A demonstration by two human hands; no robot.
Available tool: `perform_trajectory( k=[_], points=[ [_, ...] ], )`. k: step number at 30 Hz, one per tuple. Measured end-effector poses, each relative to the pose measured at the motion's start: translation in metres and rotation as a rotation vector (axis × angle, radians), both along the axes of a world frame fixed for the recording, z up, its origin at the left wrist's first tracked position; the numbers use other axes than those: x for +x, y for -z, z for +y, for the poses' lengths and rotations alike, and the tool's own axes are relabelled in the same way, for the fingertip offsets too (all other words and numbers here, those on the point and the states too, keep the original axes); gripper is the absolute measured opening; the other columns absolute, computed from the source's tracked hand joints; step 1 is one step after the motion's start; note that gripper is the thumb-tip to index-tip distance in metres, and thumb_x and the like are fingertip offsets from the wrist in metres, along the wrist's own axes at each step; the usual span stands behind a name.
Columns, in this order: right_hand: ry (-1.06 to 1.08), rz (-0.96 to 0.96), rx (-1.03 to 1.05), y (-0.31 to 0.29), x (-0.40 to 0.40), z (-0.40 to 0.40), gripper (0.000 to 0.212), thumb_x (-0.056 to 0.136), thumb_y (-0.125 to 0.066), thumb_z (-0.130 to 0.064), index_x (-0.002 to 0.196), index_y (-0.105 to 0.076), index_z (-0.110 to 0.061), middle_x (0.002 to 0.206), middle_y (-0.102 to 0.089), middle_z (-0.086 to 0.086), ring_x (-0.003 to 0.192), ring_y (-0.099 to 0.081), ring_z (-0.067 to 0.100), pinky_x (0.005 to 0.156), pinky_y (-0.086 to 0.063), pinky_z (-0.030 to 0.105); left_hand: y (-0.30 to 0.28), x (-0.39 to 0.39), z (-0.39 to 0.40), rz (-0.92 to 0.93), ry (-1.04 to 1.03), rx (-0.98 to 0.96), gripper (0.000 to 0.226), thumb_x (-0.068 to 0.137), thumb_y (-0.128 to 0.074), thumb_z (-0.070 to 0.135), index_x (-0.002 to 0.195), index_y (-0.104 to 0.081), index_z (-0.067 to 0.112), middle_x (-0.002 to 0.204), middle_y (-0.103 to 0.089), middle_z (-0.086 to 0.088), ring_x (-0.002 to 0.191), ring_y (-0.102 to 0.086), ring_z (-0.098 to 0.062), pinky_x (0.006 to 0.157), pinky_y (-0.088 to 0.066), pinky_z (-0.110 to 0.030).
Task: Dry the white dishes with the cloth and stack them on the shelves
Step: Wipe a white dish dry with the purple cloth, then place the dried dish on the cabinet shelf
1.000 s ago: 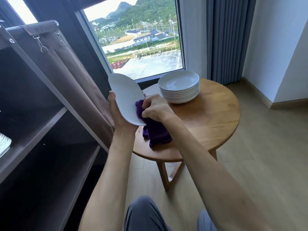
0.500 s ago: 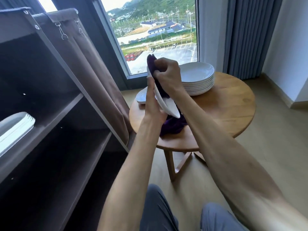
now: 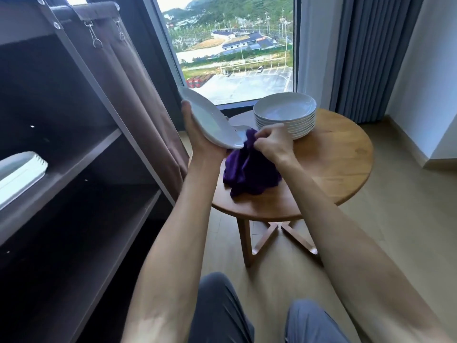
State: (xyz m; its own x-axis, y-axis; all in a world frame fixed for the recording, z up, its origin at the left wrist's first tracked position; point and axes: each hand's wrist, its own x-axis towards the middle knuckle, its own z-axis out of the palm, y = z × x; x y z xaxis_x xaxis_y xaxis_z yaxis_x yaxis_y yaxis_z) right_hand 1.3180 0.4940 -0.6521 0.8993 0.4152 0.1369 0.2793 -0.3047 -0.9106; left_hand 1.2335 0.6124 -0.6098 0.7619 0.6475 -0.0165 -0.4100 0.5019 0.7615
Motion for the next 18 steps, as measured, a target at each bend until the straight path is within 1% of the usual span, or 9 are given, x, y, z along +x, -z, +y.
perform_trajectory(
  k=[2, 3, 5, 6, 9, 11, 14, 16, 18],
  points=[
    [0.121, -0.004, -0.119, 0.009, 0.007, -0.002, 0.028, 0.082, -0.063, -0.008, 0.103, -0.079, -0.018, 0.108, -0.076, 0.006, 0.11, -0.067, 0.026, 0.097, -0.05, 0.032, 0.001, -0.005, 0.004, -0.004, 0.014, 0.038, 0.063, 0.085, -0.051, 0.074, 0.121, -0.053, 0.022, 0.114, -0.055, -0.008, 0.1, -0.057, -0.027, 0.066, -0.06, -0.038],
    [0.143, -0.013, -0.111, 0.01, 0.007, 0.0, 0.031, 0.087, -0.06, -0.011, 0.113, -0.075, -0.015, 0.118, -0.073, 0.009, 0.118, -0.062, 0.029, 0.101, -0.046, 0.033, 0.001, -0.005, 0.004, 0.04, 0.006, 0.089, 0.067, 0.082, -0.055, 0.073, 0.128, -0.051, 0.024, 0.122, -0.054, -0.009, 0.107, -0.056, -0.028, 0.073, -0.061, -0.041],
    [0.108, 0.016, 0.054, 0.002, -0.002, 0.007, 0.038, 0.094, -0.055, -0.022, 0.13, -0.065, -0.012, 0.133, -0.064, 0.008, 0.127, -0.055, 0.027, 0.108, -0.04, 0.034, -0.001, -0.005, 0.0, 0.139, -0.084, 0.191, 0.079, 0.074, -0.061, 0.067, 0.139, -0.046, 0.025, 0.133, -0.053, -0.011, 0.119, -0.055, -0.03, 0.096, -0.055, -0.047],
    [0.059, 0.086, 0.16, -0.002, -0.008, 0.013, 0.04, 0.096, -0.053, -0.03, 0.132, -0.062, -0.015, 0.134, -0.063, 0.004, 0.127, -0.054, 0.025, 0.11, -0.041, 0.037, -0.002, -0.005, -0.003, 0.135, -0.106, 0.224, 0.078, 0.073, -0.06, 0.064, 0.139, -0.047, 0.023, 0.131, -0.055, -0.011, 0.118, -0.055, -0.029, 0.099, -0.052, -0.046],
    [-0.174, 0.513, 0.3, -0.011, -0.022, 0.024, 0.037, 0.092, -0.057, -0.048, 0.117, -0.06, -0.021, 0.114, -0.068, 0.003, 0.106, -0.068, 0.026, 0.086, -0.059, 0.042, -0.004, -0.006, -0.014, -0.019, -0.017, 0.158, 0.061, 0.08, -0.052, 0.061, 0.119, -0.054, 0.013, 0.098, -0.057, -0.01, 0.089, -0.056, -0.025, 0.074, -0.05, -0.036],
    [-0.338, 0.705, 0.36, -0.006, -0.029, 0.025, 0.03, 0.094, -0.062, -0.038, 0.113, -0.061, -0.015, 0.097, -0.075, 0.01, 0.08, -0.076, 0.027, 0.067, -0.062, 0.036, -0.008, -0.008, -0.015, -0.049, -0.008, 0.14, 0.055, 0.083, -0.049, 0.057, 0.111, -0.055, 0.011, 0.09, -0.056, -0.009, 0.082, -0.054, -0.024, 0.069, -0.046, -0.034],
    [-0.304, 0.651, 0.499, -0.002, -0.025, 0.024, 0.016, 0.097, -0.06, -0.013, 0.112, -0.062, -0.009, 0.104, -0.07, 0.012, 0.083, -0.071, 0.024, 0.062, -0.062, 0.036, -0.012, -0.018, -0.004, 0.048, -0.072, 0.238, 0.047, 0.075, -0.052, 0.041, 0.108, -0.058, 0.008, 0.094, -0.059, -0.012, 0.086, -0.058, -0.029, 0.074, -0.048, -0.038],
    [-0.3, 0.559, 0.493, -0.007, -0.017, 0.021, 0.013, 0.096, -0.056, -0.005, 0.107, -0.063, -0.009, 0.102, -0.067, 0.011, 0.086, -0.066, 0.024, 0.055, -0.057, 0.03, -0.014, -0.029, 0.01, 0.183, -0.201, 0.242, 0.057, 0.066, -0.056, 0.032, 0.117, -0.06, 0.006, 0.106, -0.063, -0.017, 0.098, -0.06, -0.033, 0.085, -0.052, -0.043],
    [-0.371, 0.507, 0.399, -0.015, -0.013, 0.019, 0.018, 0.094, -0.054, -0.001, 0.105, -0.066, -0.009, 0.098, -0.068, 0.013, 0.083, -0.066, 0.026, 0.054, -0.054, 0.028, -0.013, -0.043, 0.028, 0.323, -0.419, 0.281, 0.071, 0.064, -0.059, 0.025, 0.133, -0.053, 0.009, 0.117, -0.062, -0.014, 0.105, -0.061, -0.03, 0.082, -0.056, -0.039]
  ],
)
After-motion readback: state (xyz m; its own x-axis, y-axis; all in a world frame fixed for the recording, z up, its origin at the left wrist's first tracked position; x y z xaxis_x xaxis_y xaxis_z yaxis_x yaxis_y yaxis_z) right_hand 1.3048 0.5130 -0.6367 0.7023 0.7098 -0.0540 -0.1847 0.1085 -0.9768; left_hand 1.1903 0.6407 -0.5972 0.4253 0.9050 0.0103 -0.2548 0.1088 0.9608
